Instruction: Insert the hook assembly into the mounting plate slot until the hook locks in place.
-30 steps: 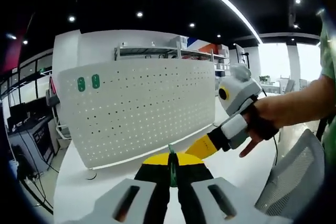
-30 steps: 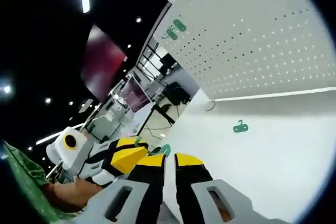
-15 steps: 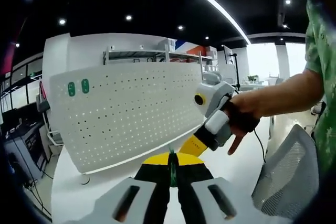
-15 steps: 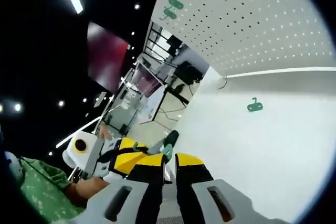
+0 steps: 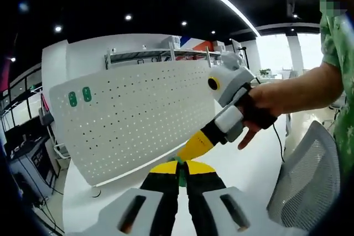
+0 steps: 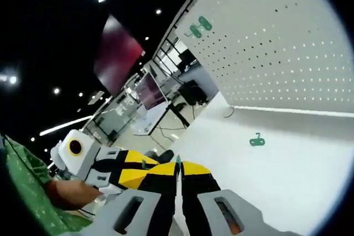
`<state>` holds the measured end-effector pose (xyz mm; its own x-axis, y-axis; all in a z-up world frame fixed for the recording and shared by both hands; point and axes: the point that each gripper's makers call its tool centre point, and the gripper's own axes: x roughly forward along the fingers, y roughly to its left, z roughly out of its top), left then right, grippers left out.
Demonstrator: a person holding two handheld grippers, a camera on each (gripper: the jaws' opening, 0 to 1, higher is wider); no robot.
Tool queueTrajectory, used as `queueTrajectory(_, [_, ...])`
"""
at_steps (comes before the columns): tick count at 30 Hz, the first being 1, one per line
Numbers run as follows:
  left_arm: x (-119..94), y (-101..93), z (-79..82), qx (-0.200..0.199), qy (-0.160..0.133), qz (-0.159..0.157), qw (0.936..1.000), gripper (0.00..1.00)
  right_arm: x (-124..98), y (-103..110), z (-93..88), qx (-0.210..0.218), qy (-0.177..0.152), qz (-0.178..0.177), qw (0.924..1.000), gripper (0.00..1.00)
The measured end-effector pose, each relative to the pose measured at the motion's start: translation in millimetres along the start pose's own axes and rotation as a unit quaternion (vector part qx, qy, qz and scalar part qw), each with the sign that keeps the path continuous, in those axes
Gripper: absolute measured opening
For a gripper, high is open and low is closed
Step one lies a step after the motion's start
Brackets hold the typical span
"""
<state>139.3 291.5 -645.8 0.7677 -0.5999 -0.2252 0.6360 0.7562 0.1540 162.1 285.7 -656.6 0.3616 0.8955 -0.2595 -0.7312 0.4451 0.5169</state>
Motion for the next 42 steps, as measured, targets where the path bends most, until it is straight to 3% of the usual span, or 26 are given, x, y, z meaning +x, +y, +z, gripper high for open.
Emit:
queueTrajectory(7, [0.0, 15.3, -2.2, -0.011, 0.016, 0.046, 0.9987, 0.04, 1.4, 6.8, 14.1, -0.077, -0.041, -0.041, 0.9953, 0.0])
queueTrajectory(11, [-0.9, 21.9, -3.0, -0.03, 0.02, 0.06, 0.9975, 0.04, 4.4, 10.5, 16.2, -0.127, -0.052, -0.064, 0.9884, 0.0])
queueTrajectory(19, [-2.4, 23.6, -3.3, -0.015, 0.022, 0.071, 0.9971, 0.04, 5.2, 14.3, 18.8, -0.13, -0.061, -0.071, 0.9871, 0.0])
queueTrajectory(23, [-2.1, 24.5, -0.9, -0.005, 0.017, 0.078, 0.9968, 0.05, 4.2, 15.3, 20.4, -0.102, -0.068, -0.067, 0.9902, 0.0])
queueTrajectory(42, [-1.6, 26.6, 1.3, 0.006, 0.009, 0.086, 0.9962, 0.03, 7.1, 21.6, 20.0, -0.085, -0.061, -0.062, 0.9926, 0.0])
